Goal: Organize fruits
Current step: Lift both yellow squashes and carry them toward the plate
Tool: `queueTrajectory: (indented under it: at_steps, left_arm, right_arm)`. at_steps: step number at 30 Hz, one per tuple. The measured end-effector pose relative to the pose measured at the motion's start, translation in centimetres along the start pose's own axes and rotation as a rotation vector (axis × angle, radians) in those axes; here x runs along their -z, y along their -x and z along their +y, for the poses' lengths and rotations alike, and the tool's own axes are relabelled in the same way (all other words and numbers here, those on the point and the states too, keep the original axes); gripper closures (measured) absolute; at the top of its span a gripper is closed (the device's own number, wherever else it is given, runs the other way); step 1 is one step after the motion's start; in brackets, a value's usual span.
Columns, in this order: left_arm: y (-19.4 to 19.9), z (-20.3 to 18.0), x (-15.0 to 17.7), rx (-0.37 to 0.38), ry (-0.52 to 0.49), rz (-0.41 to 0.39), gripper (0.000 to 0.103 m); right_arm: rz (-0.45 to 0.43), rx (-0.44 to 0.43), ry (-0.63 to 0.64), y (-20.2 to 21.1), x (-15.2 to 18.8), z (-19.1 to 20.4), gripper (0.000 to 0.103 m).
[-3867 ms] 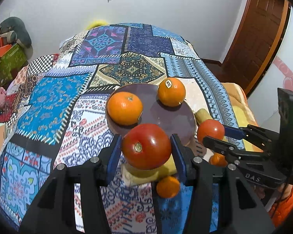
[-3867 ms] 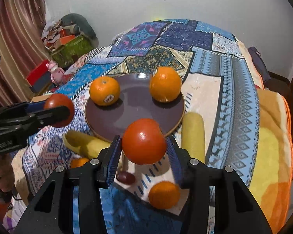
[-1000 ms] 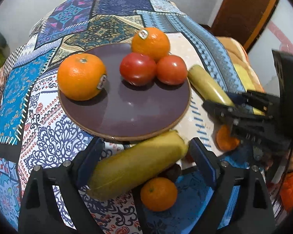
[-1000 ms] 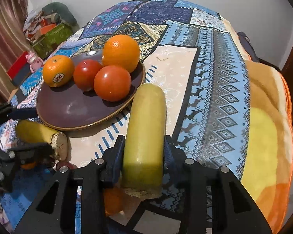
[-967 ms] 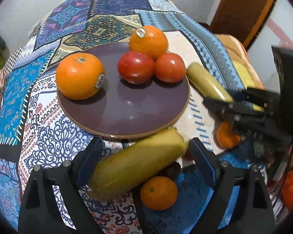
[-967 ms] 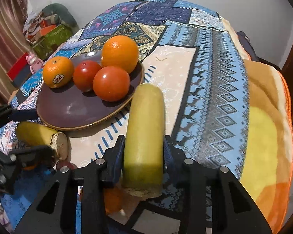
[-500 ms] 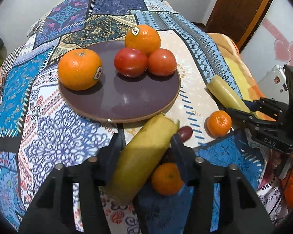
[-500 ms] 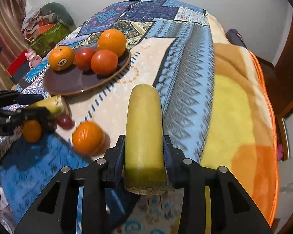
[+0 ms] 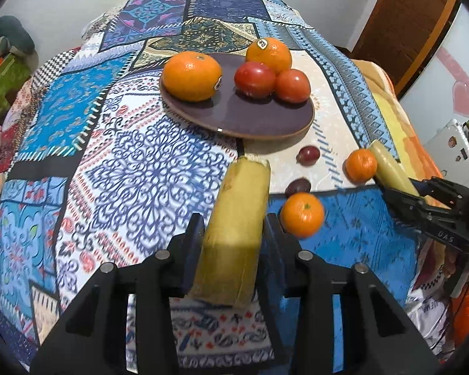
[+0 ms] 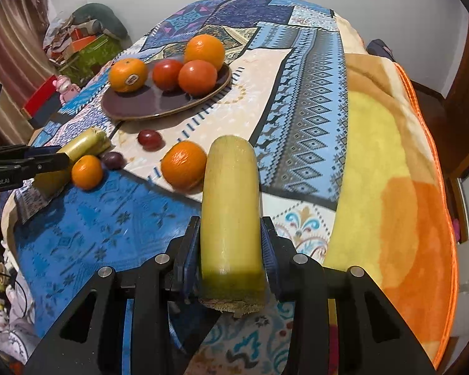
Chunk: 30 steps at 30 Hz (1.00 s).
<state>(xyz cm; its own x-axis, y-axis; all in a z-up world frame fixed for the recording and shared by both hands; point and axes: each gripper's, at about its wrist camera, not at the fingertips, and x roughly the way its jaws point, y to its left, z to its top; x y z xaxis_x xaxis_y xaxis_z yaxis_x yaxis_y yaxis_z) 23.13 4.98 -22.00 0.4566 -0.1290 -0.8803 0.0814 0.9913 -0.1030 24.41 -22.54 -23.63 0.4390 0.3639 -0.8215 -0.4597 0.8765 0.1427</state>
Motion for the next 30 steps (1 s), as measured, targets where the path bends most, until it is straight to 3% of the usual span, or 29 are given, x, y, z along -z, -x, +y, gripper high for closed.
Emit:
queueTrajectory:
  at_steps: [11, 16, 24, 30]
  left_arm:
    - [-3.0, -0.7, -1.4, 0.0, -0.021, 0.058, 0.061]
    - [-3.8, -1.3, -1.9, -0.026, -0.036, 0.041, 0.062]
    - [-2.5, -0.1, -1.3, -0.055, 0.058, 0.018, 0.064]
    - [-2.7, -0.3, -1.1, -0.072, 0.018, 0.015, 0.064]
  right_arm:
    - [0.016, -0.021, -0.015, -0.9, -0.6, 0.0, 0.068]
    - [0.014, -0.028, -0.016, -1.8, -1.2, 0.2, 0.067]
    - [-0.006, -0.013, -0.014, -1.9, -1.4, 0.5, 0.068]
    - [0.002, -0.004, -0.001, -2.3, -1.9, 0.4, 0.068]
